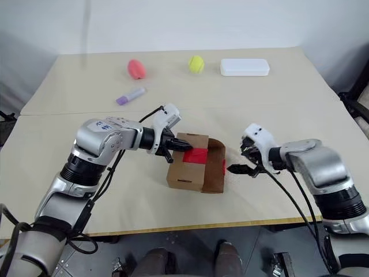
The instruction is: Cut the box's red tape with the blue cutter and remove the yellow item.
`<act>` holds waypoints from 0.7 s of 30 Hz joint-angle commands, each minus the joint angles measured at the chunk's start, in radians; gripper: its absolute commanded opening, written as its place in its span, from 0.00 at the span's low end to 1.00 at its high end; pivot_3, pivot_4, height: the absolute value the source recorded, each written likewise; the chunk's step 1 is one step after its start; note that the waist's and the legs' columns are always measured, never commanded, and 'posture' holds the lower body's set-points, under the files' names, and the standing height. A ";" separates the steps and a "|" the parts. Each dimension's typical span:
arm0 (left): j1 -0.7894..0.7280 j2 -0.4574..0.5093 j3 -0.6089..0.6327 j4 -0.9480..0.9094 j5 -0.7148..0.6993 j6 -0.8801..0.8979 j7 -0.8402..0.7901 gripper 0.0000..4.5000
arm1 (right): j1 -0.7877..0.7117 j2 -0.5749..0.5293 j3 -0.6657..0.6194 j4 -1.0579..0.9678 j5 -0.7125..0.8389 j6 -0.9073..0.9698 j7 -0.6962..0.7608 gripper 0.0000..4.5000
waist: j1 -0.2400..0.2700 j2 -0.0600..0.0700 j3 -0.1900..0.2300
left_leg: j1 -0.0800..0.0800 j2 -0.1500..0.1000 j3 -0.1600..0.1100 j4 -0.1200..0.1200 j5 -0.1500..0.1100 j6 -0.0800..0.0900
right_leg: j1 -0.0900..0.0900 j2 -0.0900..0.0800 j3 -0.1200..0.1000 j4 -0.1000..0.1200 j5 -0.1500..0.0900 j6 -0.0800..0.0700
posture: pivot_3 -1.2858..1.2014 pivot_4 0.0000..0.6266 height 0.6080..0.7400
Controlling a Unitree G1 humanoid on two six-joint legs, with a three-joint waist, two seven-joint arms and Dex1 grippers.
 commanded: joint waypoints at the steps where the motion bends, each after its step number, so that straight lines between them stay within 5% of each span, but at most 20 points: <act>1: 0.015 0.003 -0.017 -0.002 0.020 0.024 0.011 0.00 | -0.021 0.066 -0.099 0.008 0.117 0.121 0.002 0.99 | 0.000 0.000 0.000 | 0.000 0.000 0.000 0.000 0.000 0.000 | 0.000 0.000 0.000 0.000 0.000 0.000 | 0.52 0.24 1.00; 7: -0.001 -0.012 -0.030 0.018 0.025 0.014 0.008 0.00 | -0.015 0.134 0.033 0.075 0.089 0.078 -0.019 0.99 | 0.000 0.000 0.000 | 0.000 0.000 0.000 0.000 0.000 0.000 | 0.000 0.000 0.000 0.001 0.000 0.000 | 0.52 0.24 1.00; 15: 0.001 -0.018 -0.034 0.007 0.029 0.017 0.006 0.00 | -0.098 0.276 0.014 0.225 0.113 0.064 -0.048 0.99 | -0.017 -0.002 -0.001 | 0.003 0.000 0.001 0.000 0.000 -0.001 | 0.002 0.000 0.001 0.003 0.000 0.000 | 0.52 0.24 1.00; 21: 0.008 -0.020 -0.032 -0.003 0.033 0.015 0.006 0.00 | -0.124 0.314 -0.020 0.246 0.129 0.101 -0.068 0.64 | -0.019 -0.002 -0.001 | 0.004 0.000 0.000 0.000 0.001 -0.001 | 0.001 0.000 0.001 0.005 0.000 0.000 | 0.52 0.24 1.00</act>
